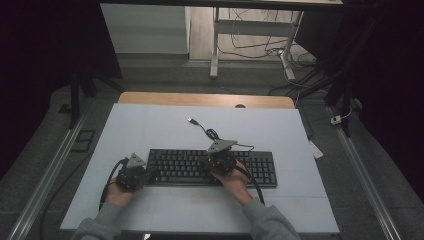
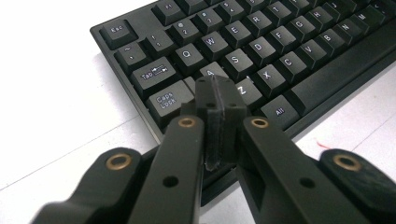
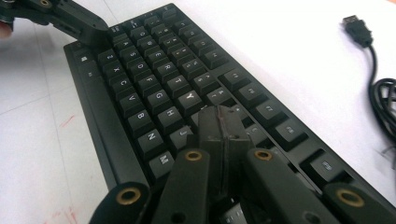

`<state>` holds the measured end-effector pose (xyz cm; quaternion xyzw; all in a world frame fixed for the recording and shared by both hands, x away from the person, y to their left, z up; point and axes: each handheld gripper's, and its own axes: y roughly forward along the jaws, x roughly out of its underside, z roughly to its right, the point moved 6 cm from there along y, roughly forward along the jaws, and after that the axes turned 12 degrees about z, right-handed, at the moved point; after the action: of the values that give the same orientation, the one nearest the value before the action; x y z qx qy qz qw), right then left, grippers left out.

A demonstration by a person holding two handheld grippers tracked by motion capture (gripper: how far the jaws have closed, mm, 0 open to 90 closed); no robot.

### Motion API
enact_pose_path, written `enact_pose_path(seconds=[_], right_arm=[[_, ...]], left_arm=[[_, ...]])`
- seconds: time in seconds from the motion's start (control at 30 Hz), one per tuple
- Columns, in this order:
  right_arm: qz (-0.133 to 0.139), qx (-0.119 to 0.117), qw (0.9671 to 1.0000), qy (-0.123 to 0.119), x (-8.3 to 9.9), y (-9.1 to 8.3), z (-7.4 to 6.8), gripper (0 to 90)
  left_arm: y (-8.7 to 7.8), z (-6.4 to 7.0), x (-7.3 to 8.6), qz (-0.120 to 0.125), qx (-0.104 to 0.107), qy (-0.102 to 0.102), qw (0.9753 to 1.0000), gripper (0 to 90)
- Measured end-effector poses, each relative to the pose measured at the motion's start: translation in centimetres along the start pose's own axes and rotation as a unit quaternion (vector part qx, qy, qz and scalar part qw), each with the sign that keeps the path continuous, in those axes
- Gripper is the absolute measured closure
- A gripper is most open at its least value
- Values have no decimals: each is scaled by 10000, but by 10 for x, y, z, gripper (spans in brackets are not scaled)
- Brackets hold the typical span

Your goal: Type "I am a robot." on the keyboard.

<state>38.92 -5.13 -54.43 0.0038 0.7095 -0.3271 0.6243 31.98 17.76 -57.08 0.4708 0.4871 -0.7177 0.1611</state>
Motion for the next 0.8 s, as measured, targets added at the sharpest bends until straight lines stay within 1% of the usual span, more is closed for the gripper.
enact_pose_path(seconds=[0.13, 0.27, 0.43, 0.8], right_arm=[[-88, 53, 9999, 8, 2, 6, 0, 896], [-113, 140, 9998, -4, 2, 7, 2, 896], [-126, 192, 9997, 7, 3, 9, 4, 895], [-132, 171, 9998, -2, 4, 15, 3, 895]], left_arm=[[0, 0, 0, -3, 13, -6, 10000, 885], [0, 0, 0, -1, 8, -5, 10000, 885], [0, 0, 0, -3, 1, -1, 10000, 885], [2, 1, 2, -35, 23, -7, 10000, 885]])
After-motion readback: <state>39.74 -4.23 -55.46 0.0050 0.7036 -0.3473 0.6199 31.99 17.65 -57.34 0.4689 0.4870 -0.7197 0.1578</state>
